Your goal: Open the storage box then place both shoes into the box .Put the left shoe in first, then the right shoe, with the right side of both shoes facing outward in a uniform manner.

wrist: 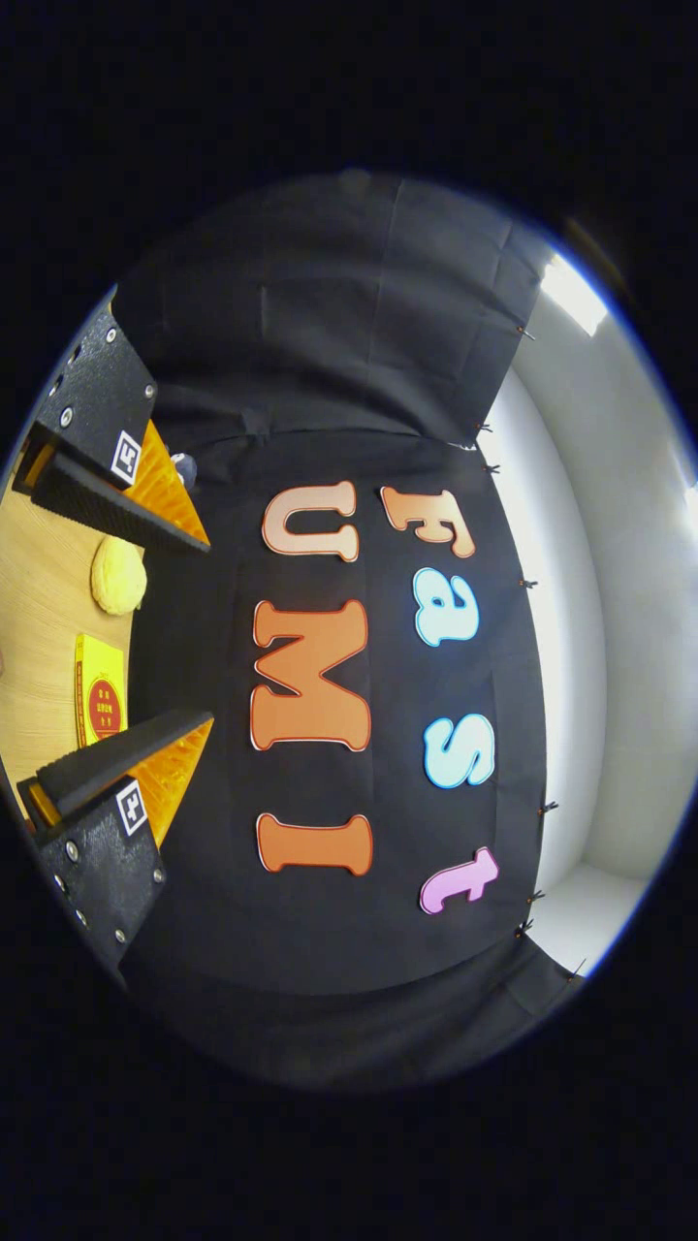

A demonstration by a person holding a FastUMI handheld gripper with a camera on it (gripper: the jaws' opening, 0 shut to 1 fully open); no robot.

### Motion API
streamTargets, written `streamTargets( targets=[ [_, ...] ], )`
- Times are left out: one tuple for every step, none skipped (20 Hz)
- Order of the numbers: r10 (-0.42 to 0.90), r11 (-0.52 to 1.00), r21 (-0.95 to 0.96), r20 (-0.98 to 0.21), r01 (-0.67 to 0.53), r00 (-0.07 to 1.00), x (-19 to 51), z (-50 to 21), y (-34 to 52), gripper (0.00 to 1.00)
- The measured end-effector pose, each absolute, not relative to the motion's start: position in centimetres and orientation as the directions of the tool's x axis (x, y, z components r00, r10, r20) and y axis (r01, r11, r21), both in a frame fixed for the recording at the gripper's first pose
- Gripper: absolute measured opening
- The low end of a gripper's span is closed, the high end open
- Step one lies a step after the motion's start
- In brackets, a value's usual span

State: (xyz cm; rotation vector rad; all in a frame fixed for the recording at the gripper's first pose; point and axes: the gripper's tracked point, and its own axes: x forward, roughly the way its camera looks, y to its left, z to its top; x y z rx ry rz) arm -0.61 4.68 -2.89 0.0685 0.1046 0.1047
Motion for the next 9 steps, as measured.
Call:
streamTargets(
  targets=[
    [0.104, 0.992, 0.077, -0.094, -0.097, 0.99, -0.7, -2.6, 4.3, 0.95],
    [0.102, 0.992, 0.08, -0.086, -0.095, 0.991, -0.8, -2.0, 4.0, 0.95],
    [0.099, 0.993, 0.079, -0.074, -0.093, 0.992, -0.8, -1.6, 3.9, 0.95],
    [0.095, 0.993, 0.075, -0.057, -0.091, 0.994, -0.9, -1.0, 3.6, 0.95],
    [0.089, 0.994, 0.068, -0.042, -0.086, 0.995, -0.8, -0.5, 3.3, 0.95],
    [0.085, 0.995, 0.058, -0.03, -0.083, 0.996, -0.8, -0.2, 3.0, 0.95],
    [0.083, 0.995, 0.051, -0.021, -0.082, 0.996, -0.9, 0.2, 2.9, 0.96],
    [0.093, 0.995, 0.048, -0.011, -0.093, 0.996, -1.1, 0.6, 3.0, 0.95],
    [0.103, 0.994, 0.048, 0.0, -0.103, 0.995, -1.1, 1.0, 3.2, 0.95]
  ],
)
